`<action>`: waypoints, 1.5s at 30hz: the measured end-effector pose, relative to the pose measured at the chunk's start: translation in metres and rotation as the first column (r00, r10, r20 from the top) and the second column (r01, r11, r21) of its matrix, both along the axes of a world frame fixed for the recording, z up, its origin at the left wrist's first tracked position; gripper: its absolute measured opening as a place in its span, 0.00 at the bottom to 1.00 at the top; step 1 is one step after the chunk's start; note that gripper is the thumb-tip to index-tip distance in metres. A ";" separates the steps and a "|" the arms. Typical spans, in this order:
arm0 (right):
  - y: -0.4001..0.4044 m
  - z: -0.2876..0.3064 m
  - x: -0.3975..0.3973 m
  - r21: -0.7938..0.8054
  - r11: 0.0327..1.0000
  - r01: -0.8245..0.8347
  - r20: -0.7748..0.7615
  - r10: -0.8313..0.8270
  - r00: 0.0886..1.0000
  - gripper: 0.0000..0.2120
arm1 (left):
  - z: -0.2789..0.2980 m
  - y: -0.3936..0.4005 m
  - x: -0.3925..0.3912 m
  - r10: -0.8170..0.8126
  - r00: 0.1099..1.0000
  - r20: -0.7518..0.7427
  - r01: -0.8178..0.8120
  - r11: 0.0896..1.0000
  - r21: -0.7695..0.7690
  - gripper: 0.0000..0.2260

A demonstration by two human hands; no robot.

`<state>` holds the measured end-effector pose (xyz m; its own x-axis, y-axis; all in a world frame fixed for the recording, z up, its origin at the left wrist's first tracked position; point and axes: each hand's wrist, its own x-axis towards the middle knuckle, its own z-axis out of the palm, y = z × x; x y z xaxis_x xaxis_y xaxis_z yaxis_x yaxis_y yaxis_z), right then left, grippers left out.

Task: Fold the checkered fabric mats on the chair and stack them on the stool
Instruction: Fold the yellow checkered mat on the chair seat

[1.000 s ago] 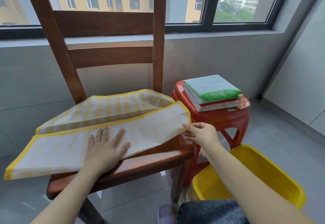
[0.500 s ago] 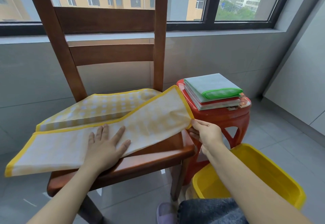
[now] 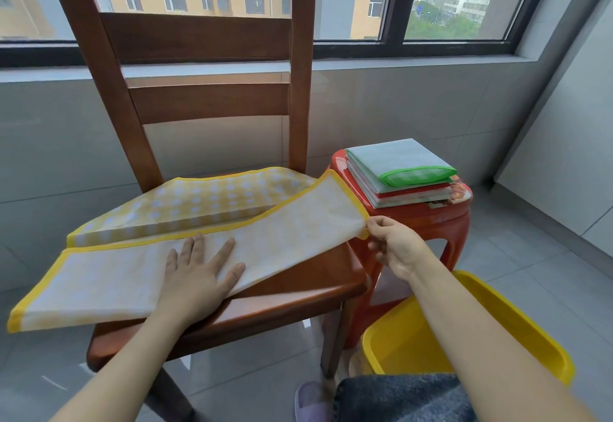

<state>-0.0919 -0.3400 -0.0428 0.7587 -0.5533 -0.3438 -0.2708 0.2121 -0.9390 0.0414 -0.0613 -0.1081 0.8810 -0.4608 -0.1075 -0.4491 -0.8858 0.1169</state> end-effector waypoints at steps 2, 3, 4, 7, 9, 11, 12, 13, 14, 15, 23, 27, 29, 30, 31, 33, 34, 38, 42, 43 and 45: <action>0.004 -0.002 0.003 -0.096 0.994 0.051 0.088 -0.043 0.995 0.09 | 0.000 0.000 0.000 -0.001 1.000 -0.001 0.001 1.000 -0.002 0.27; 0.005 -0.001 0.004 -0.149 0.986 0.078 0.145 -0.057 0.988 0.09 | 0.000 0.000 -0.001 0.000 1.000 -0.003 0.000 1.000 -0.004 0.27; 0.006 -0.001 0.005 -0.201 0.974 0.102 0.191 -0.063 0.980 0.08 | 0.000 0.000 -0.001 0.000 1.000 -0.007 0.000 1.000 -0.006 0.27; 0.003 -0.005 0.005 -0.386 0.918 0.096 0.137 -0.046 0.989 0.09 | 0.000 0.000 0.000 -0.011 1.000 -0.012 0.011 1.000 -0.011 0.27; -0.003 -0.008 0.003 -0.387 0.922 -0.034 -0.076 0.004 0.997 0.11 | 0.000 0.000 0.000 -0.018 1.000 -0.010 0.018 1.000 -0.013 0.27; -0.006 -0.011 0.001 -0.241 0.957 -0.160 -0.243 0.100 0.965 0.12 | 0.000 0.000 0.000 -0.022 1.000 -0.007 0.022 1.000 -0.008 0.27; -0.006 -0.012 0.001 -0.223 0.955 -0.196 -0.289 0.127 0.949 0.12 | 0.000 0.000 0.000 -0.025 1.000 -0.007 0.025 1.000 -0.002 0.27; -0.007 -0.014 0.001 -0.275 0.932 -0.238 -0.334 0.139 0.932 0.12 | 0.000 0.000 0.000 -0.027 1.000 -0.006 0.027 1.000 0.004 0.27; -0.007 -0.017 0.002 -0.378 0.879 -0.291 -0.380 0.139 0.915 0.14 | -0.001 0.000 0.000 -0.026 1.000 -0.004 0.026 1.000 0.007 0.27; -0.007 -0.021 0.003 -0.492 0.803 -0.336 -0.413 0.124 0.902 0.17 | -0.001 0.000 0.000 -0.025 1.000 -0.003 0.025 1.000 0.008 0.27; 0.000 -0.042 0.015 -0.658 0.714 -0.242 -0.383 -0.041 0.923 0.11 | 0.001 0.000 0.000 -0.020 1.000 -0.019 0.020 1.000 -0.001 0.33; 0.010 -0.039 0.015 -0.870 0.401 -0.286 -0.385 -0.189 0.904 0.19 | 0.002 -0.001 -0.003 -0.015 1.000 -0.019 0.016 1.000 0.009 0.31; 0.019 -0.036 0.020 -0.936 0.180 -0.304 -0.332 -0.157 0.930 0.21 | 0.003 -0.006 -0.009 -0.017 1.000 -0.026 0.017 1.000 0.006 0.28; 0.027 -0.034 0.024 -0.935 0.147 -0.324 -0.337 -0.070 0.939 0.21 | 0.004 -0.011 -0.015 -0.024 0.999 -0.034 0.024 1.000 0.003 0.28; 0.038 -0.033 0.029 -0.925 0.136 -0.354 -0.351 0.045 0.935 0.21 | 0.003 -0.017 -0.021 -0.034 0.999 -0.039 0.034 0.999 0.000 0.28; 0.059 -0.039 0.036 -0.878 0.122 -0.463 -0.418 0.275 0.866 0.22 | 0.001 -0.032 -0.036 -0.047 0.998 -0.038 0.046 0.999 -0.008 0.29; 0.069 -0.043 0.039 -0.840 0.108 -0.532 -0.468 0.353 0.810 0.22 | 0.001 -0.036 -0.040 -0.043 0.998 -0.035 0.042 0.999 -0.015 0.28; 0.081 -0.057 0.048 -0.751 0.025 -0.660 -0.611 0.354 0.708 0.24 | 0.002 -0.033 -0.040 -0.036 0.999 -0.032 0.035 0.999 -0.026 0.27; 0.080 -0.058 0.050 -0.746 0.028 -0.666 -0.626 0.313 0.714 0.25 | 0.004 0.004 -0.028 0.002 1.000 -0.020 -0.002 1.000 -0.005 0.28; 0.081 -0.058 0.050 -0.745 0.028 -0.667 -0.627 0.311 0.714 0.25 | 0.004 0.017 -0.024 0.028 0.999 -0.022 -0.028 1.000 -0.003 0.28; 0.083 -0.056 0.051 -0.743 0.032 -0.668 -0.629 0.304 0.715 0.24 | 0.005 0.044 -0.017 0.079 0.996 -0.030 -0.079 0.997 0.001 0.29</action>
